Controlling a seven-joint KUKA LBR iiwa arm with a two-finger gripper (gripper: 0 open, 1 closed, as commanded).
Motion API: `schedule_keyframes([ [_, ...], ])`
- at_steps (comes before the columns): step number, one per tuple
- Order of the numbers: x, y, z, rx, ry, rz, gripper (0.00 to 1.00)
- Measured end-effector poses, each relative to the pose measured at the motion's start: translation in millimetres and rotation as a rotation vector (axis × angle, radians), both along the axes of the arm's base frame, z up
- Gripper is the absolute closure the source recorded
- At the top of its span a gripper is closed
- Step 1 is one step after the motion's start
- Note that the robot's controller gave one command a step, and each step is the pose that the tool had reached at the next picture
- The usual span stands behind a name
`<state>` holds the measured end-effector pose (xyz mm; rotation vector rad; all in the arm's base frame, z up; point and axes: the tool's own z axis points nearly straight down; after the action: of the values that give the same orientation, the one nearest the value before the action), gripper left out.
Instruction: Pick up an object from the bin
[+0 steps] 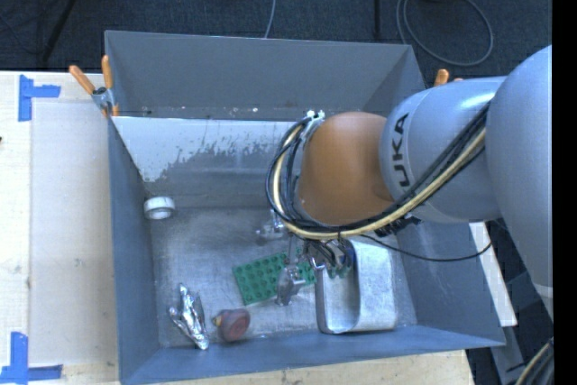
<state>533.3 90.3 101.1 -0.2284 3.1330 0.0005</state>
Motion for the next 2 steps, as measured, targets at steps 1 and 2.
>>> schedule_keyframes([
  [1, 0.7, -18, 1, -0.001, 0.002, -0.115, 0.00],
  [2, -0.9, -24, -29, 0.002, -0.002, -0.195, 0.00],
])
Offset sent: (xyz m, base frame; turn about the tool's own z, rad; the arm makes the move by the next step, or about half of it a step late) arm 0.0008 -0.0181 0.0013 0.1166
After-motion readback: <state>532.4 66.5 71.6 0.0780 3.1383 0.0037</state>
